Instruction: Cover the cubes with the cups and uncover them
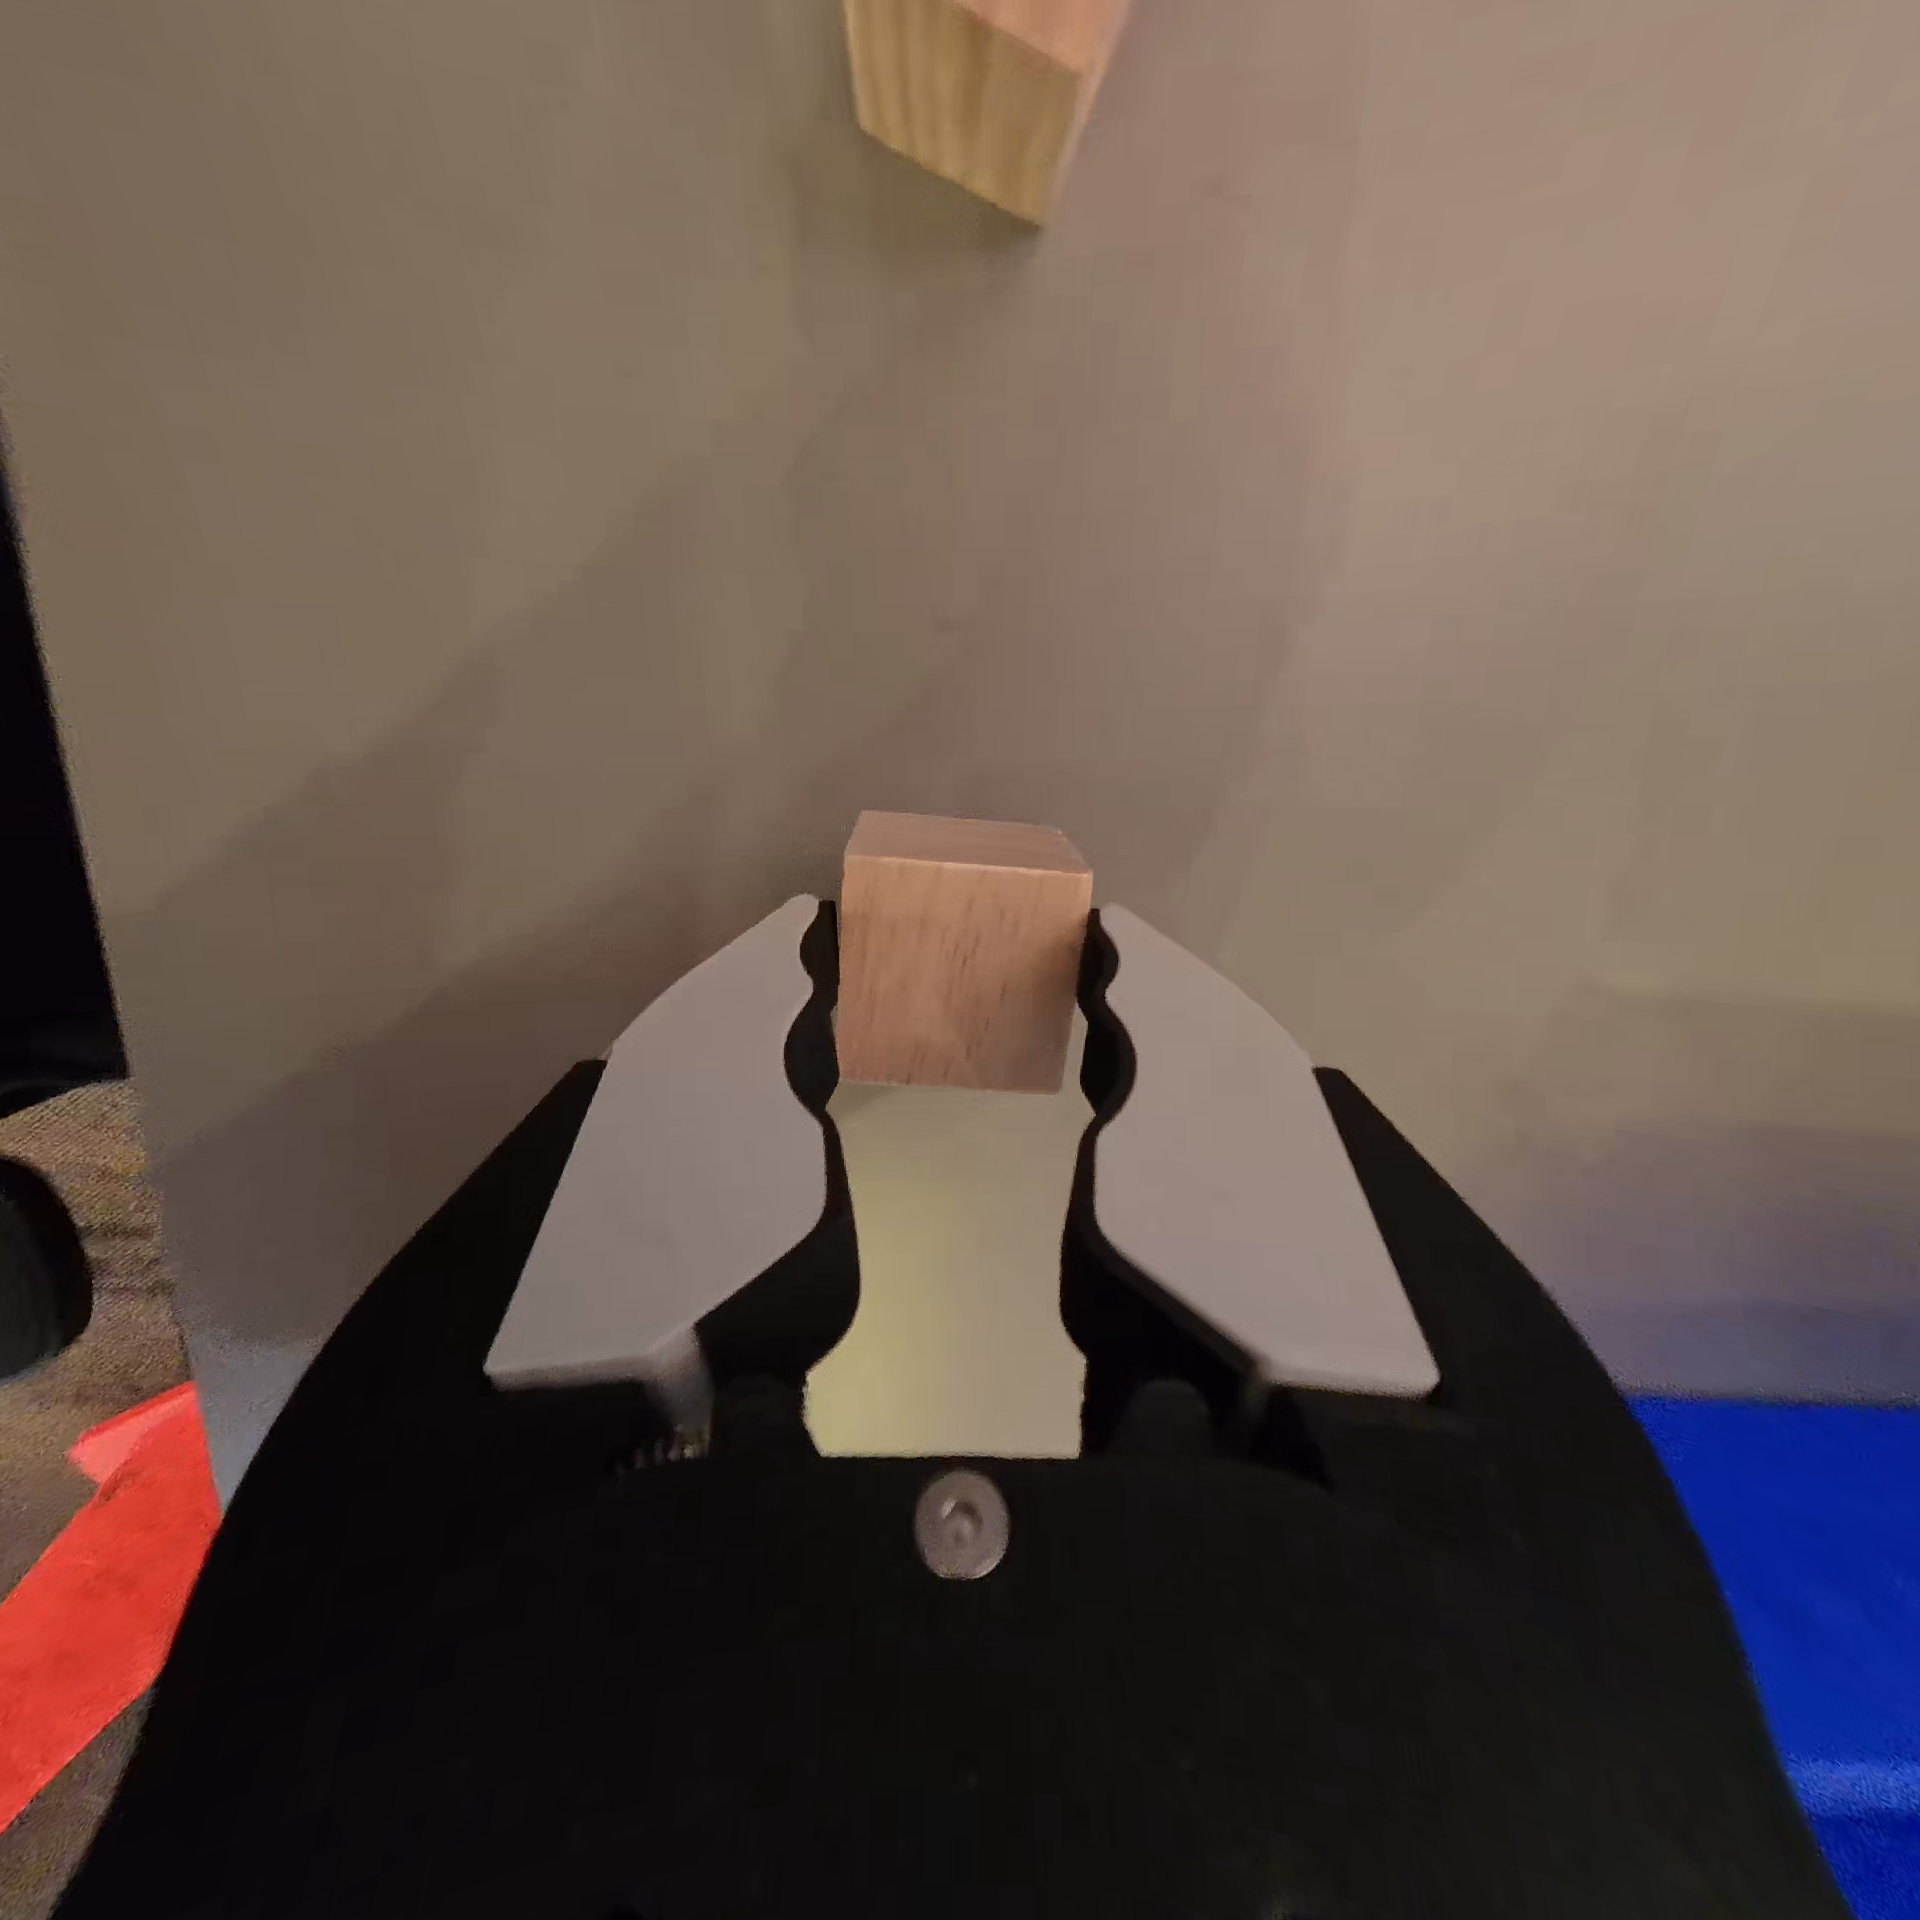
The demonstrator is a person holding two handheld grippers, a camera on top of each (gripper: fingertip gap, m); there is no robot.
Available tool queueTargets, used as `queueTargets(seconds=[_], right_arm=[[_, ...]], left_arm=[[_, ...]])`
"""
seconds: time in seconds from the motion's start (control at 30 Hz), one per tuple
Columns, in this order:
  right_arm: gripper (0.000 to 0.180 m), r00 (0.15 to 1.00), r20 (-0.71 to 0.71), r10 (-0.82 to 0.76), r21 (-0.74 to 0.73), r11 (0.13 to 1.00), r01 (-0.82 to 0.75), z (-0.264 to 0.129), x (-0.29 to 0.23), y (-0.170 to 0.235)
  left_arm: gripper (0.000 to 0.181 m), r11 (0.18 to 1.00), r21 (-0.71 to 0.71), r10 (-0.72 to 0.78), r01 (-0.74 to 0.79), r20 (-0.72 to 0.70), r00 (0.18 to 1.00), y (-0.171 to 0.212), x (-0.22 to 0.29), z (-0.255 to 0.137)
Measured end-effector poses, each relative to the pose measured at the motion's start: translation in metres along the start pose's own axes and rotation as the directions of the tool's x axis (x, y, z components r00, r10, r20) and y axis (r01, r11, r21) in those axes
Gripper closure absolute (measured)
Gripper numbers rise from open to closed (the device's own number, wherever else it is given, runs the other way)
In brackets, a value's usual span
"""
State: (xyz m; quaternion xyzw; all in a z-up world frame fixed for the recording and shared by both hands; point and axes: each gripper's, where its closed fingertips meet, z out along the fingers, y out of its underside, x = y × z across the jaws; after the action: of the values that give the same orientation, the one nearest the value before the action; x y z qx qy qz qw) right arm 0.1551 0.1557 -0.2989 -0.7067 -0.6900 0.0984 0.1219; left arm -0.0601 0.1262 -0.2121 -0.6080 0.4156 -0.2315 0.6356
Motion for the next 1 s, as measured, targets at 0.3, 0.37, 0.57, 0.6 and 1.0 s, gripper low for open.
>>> queueTargets(seconds=[0.3, 0.37, 0.57, 0.6, 1.0], right_arm=[[0.135, 0.952, -0.302, 0.052, -0.164, 0.981, -0.106, -0.159, 0.129, 0.154], [0.135, 0.964, -0.257, 0.063, -0.224, 0.967, -0.123, -0.153, 0.142, 0.186], [0.135, 0.989, -0.133, 0.067, -0.384, 0.917, -0.114, -0.099, 0.161, 0.244], [0.135, 0.990, -0.123, 0.071, -0.393, 0.912, -0.114, -0.092, 0.163, 0.249], [0.128, 0.996, -0.046, 0.079, -0.507, 0.857, -0.091, -0.062, 0.161, 0.276]], left_arm=[[0.181, 1.000, -0.009, 0.002, -0.002, -0.013, 1.000, 0.002, 0.005, 0.007], [0.181, 1.000, -0.016, 0.006, -0.007, -0.015, 1.000, 0.003, 0.006, 0.010], [0.181, 0.999, -0.040, 0.020, -0.021, -0.022, 1.000, 0.007, 0.011, 0.020], [0.181, 0.999, -0.042, 0.023, -0.023, -0.022, 1.000, 0.007, 0.012, 0.021], [0.181, 0.998, -0.056, 0.026, -0.028, -0.034, 0.999, 0.010, 0.014, 0.027]])
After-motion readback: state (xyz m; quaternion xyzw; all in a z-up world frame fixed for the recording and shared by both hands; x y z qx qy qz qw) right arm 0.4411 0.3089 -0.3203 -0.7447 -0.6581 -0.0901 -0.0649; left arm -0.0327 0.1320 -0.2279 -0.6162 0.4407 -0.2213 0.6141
